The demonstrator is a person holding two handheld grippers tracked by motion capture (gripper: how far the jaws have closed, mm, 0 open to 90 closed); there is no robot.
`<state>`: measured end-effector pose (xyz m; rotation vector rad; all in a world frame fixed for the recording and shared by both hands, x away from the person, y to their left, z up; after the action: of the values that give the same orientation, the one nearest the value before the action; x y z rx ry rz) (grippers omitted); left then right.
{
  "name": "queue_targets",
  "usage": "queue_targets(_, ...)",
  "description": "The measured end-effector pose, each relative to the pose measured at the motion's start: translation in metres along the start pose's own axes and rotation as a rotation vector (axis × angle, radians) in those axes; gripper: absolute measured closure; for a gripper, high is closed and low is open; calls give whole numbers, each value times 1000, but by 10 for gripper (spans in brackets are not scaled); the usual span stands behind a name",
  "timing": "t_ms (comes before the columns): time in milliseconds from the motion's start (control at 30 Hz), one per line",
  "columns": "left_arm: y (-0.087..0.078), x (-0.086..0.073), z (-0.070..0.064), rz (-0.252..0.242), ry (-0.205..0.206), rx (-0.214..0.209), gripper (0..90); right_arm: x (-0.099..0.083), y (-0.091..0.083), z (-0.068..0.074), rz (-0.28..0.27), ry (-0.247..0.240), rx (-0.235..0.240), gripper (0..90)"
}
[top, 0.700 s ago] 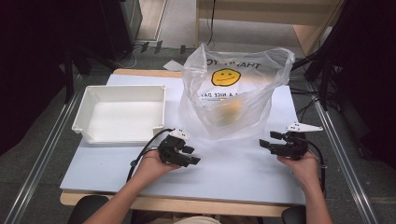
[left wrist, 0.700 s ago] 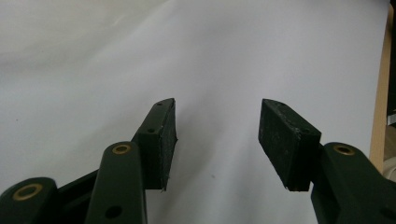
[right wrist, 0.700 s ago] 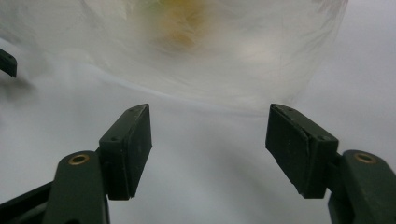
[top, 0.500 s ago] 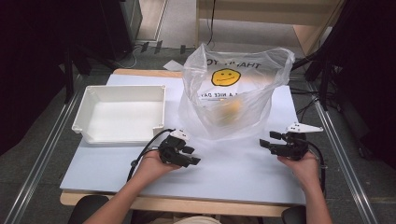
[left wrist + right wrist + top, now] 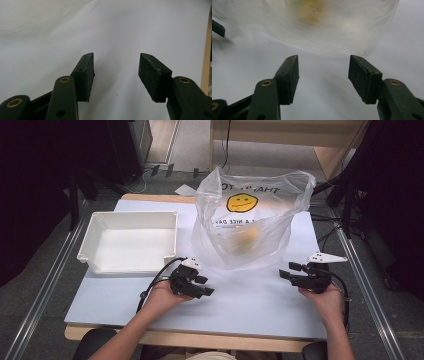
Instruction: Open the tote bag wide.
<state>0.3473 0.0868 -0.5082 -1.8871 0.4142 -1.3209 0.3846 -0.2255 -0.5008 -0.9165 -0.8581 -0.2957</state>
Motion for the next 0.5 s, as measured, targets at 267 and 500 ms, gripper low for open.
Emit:
queue_targets(267, -5, 7, -2, 4, 0, -10, 588, 0, -3, 1, -3, -3, -3, 472)
queue_targets(500, -11, 16, -1, -24, 9, -25, 685, 4, -8, -5, -6, 12, -48, 508)
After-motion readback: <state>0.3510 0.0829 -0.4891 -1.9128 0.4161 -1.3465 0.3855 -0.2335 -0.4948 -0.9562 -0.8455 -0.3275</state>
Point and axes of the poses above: each handheld gripper's, and its own axes: y roughly forward along the jaws, x roughly out of its top, z roughly to its left, the point moved 8 cm from there along y, roughly forward along the jaws, and after that the axes turned 7 degrees about y, right-handed, at the moved point
